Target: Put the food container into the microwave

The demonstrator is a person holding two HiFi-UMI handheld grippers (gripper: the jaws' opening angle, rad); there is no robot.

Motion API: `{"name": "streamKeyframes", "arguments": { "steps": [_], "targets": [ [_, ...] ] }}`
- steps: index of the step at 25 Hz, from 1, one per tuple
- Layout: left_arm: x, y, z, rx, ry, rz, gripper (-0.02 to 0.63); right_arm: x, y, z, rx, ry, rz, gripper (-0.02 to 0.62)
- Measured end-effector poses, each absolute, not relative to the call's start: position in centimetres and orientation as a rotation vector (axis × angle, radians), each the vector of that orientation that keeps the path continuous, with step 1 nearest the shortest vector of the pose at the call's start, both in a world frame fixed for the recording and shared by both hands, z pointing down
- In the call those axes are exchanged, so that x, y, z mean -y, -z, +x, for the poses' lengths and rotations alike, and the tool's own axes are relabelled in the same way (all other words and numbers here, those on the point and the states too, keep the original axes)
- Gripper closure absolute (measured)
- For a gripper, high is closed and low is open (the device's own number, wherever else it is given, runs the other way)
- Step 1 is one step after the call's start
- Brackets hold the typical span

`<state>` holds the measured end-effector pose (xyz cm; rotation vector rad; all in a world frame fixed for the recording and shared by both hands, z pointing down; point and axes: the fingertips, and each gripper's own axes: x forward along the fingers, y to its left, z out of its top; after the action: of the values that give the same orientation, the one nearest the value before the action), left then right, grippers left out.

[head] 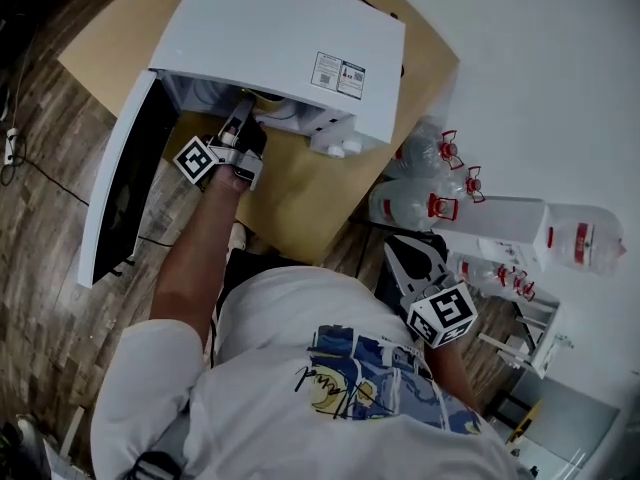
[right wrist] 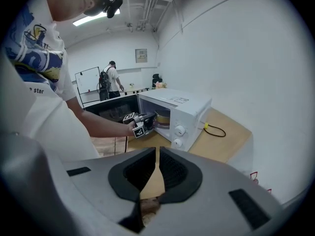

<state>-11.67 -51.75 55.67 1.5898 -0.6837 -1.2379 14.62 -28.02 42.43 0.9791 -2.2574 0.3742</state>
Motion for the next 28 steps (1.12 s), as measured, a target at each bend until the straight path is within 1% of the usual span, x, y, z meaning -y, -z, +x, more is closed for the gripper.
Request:
{"name": "streamKeyframes", "arguments": {
  "steps": [7,17,24,28],
  "targets": [
    [53.2,-57.6,-11.5,0.818,1.075,1.570,0.595,28.2,-43.0,13.0,2.249,-0.390,0.972,0.569],
    [53.8,-60.1,-10.2,1.054,0.696,1.630,0.595,28.2,-43.8,12.1,2.236,-0.439,1.014,0.569],
    [53.6,-60.0,-9.2,1.169,0.453,1.751,0.504,27.4,-44.7,12.1,2.229,-0.491,1.060,0.569],
    [52.4,-60.1,-9.0,1.240,0.326,1.840,0.479,26.2,-45.4,12.1,2.226,-0.531,1.093,0.569]
  ]
}}
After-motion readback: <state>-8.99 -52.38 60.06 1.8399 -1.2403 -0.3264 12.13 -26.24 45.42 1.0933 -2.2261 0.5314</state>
